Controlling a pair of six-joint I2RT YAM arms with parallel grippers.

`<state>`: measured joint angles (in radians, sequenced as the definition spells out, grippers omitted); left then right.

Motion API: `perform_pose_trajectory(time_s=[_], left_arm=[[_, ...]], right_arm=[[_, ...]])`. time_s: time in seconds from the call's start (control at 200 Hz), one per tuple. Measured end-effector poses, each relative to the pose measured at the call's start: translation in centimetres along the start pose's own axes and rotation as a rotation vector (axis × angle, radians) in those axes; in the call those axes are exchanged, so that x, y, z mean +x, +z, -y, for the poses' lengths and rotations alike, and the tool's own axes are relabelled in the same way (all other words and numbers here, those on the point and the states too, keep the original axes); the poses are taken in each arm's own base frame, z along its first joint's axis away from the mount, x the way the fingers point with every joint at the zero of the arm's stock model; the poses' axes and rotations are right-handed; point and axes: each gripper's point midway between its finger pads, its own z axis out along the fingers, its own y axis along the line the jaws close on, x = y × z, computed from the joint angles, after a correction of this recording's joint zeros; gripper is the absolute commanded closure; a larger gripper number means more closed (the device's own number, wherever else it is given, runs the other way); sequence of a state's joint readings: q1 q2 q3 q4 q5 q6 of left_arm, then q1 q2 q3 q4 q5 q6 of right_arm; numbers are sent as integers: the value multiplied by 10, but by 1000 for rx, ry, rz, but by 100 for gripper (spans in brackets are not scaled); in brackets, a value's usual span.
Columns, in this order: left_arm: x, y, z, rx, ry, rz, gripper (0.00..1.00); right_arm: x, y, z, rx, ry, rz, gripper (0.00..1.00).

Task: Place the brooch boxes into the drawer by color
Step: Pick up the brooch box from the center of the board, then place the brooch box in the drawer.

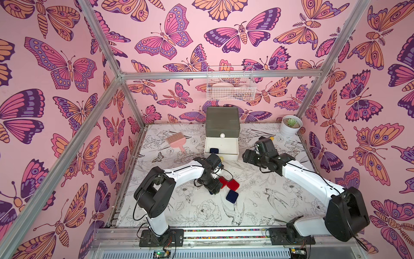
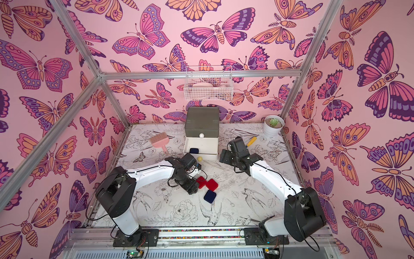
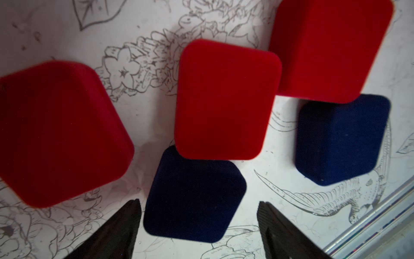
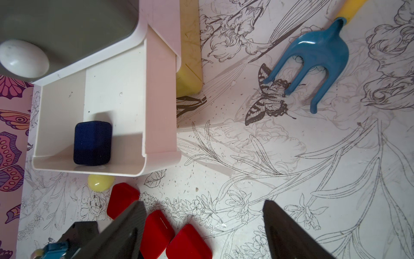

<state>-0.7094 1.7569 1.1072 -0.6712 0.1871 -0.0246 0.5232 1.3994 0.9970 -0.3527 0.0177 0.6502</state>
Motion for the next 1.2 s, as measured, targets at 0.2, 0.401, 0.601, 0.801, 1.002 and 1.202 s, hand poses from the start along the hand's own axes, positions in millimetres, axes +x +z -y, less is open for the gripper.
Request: perform_pose_trajectory(time_s=[0.2,0.401,0.601,0.801,1.002,1.202], left_arm=[[0,10,-5,-15,0,-15,18],[-1,11,-7,-29,4,-13,35],[-1,10,-7,-30,3,-12,45],[3,2,-6,-35,-5,-2,45],[-14,-60,3,-53,13,122,45],[-85,-164,12,-94,5,432,47]], right_arm=[[1,1,2,3,1,-2,13],[0,1,3,8,4,0,12],[0,1,4,9,7,1,12],[0,1,3,8,8,1,12],[-2,1,2,2,9,8,13],[-4,2,0,-9,16,17,12]])
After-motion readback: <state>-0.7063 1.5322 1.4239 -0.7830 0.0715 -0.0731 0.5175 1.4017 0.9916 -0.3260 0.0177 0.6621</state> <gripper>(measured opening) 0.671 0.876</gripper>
